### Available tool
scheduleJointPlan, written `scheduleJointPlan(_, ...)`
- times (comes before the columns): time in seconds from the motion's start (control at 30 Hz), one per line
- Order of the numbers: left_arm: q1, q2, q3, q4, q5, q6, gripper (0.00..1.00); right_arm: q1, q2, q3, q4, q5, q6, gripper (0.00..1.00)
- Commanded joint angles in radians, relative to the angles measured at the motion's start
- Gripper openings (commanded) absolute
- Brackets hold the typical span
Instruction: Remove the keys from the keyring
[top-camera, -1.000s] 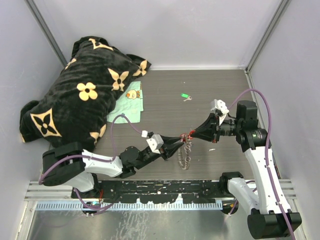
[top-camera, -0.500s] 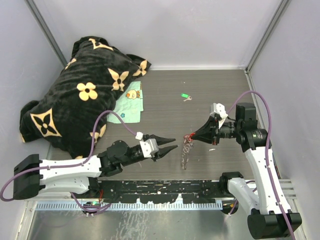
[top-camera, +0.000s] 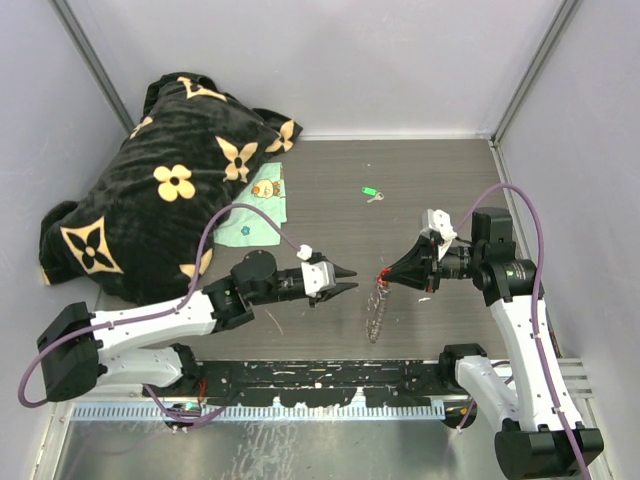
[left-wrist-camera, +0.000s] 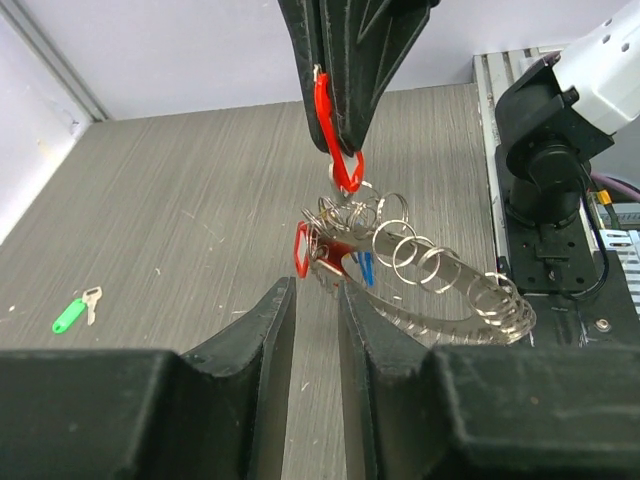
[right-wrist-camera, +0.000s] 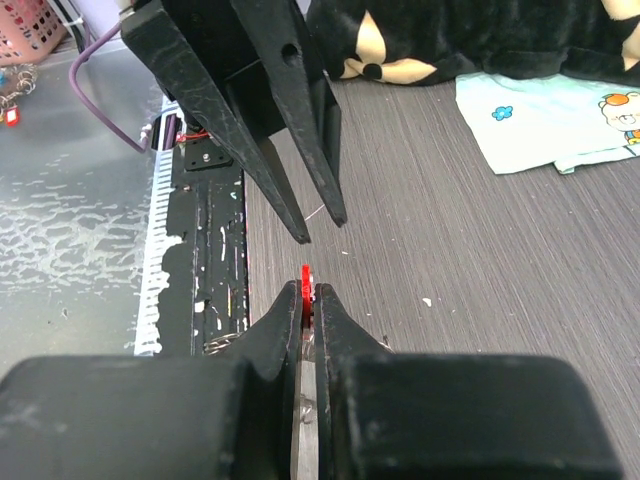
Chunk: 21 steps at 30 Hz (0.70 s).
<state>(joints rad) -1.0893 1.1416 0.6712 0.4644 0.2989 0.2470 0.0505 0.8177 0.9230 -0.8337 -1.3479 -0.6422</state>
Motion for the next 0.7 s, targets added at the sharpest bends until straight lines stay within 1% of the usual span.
scheduleJointPlan(0.0,0.022,0.056,0.081,0.052,0.124,-0.011,0.25,0.002,-0.016,0.034,0.019,-0.055,-0.017,0.01)
scheduleJointPlan(0.33,0.025,0.188,0.102,0.183,0.196,-0.057,0.25,0.002,-0.018,0.033,0.016,-0.059,-0.018,0.01)
scheduleJointPlan(0.5,0.025,0.216,0.120,0.200,0.219,-0.083,0.25,0.002,-0.019,0.033,0.017,-0.059,-0.020,0.01)
scheduleJointPlan(0.67,0.025,0.212,0.109,0.217,0.207,-0.090,0.25,0.003,-0.020,0.032,0.013,-0.059,-0.021,0.01)
